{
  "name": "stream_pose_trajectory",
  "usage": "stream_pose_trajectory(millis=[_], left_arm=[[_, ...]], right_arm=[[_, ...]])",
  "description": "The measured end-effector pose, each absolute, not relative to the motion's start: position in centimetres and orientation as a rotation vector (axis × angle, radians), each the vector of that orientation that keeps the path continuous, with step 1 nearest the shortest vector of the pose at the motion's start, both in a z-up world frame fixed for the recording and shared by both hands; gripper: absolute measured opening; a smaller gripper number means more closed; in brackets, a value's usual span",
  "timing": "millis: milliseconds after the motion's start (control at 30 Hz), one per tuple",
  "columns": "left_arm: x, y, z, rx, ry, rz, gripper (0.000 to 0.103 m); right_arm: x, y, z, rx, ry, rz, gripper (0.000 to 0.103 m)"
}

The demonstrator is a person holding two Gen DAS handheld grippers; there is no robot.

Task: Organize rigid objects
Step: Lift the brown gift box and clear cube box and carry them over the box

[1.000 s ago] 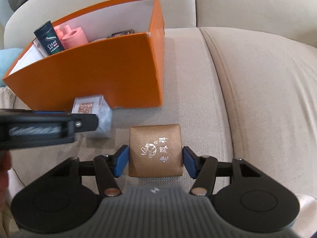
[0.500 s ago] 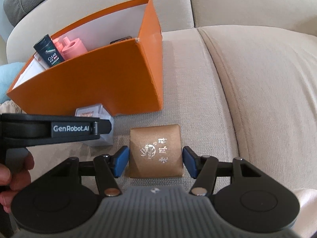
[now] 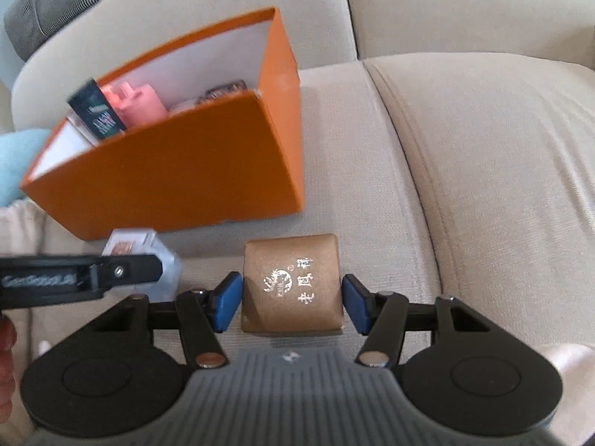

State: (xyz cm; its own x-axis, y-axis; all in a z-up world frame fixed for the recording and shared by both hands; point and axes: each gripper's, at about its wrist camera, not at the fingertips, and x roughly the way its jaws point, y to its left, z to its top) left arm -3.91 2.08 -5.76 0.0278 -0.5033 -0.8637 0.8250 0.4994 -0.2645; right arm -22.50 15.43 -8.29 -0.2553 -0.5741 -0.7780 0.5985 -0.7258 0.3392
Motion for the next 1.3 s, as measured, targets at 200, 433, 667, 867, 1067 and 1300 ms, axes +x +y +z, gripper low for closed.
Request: stream_pose_trajectory(millis=[200, 433, 667, 867, 1067, 1300], left_arm=[[-2.9, 4.4, -0.2, 0.235, 1.121, -1.156, 0.055], [2.1, 3.3, 4.6, 0.158, 1.013, -1.156, 0.055], [7.4, -0.9, 2.3, 0.177, 1.066, -1.110, 0.055], [9.0, -2.8, -0.9, 0.201, 1.116, -1.110, 0.055], [10.3, -3.5, -3.1, 0.203, 1.159, -1.114, 0.055], [11.2, -3.5, -4.2, 0.200, 1.189, -1.134, 0.055]], right_arm=[[-21.9, 16.6, -2.9, 1.153, -0.056, -2.004, 0.060], [-23.2, 13.9, 3.8, 1.016, -0.108, -1.964, 0.060], [-27.4, 4.9, 3.1, 1.136, -0.018, -1.911, 0.060], [-30.1, -0.4, -2.1, 1.352, 0.044, -1.865, 0.060], [-31.4, -3.3, -5.4, 1.438, 0.145, -1.882, 0.060], [-32.7, -4.4, -6.6, 1.475, 0.123, -1.884, 0.060]])
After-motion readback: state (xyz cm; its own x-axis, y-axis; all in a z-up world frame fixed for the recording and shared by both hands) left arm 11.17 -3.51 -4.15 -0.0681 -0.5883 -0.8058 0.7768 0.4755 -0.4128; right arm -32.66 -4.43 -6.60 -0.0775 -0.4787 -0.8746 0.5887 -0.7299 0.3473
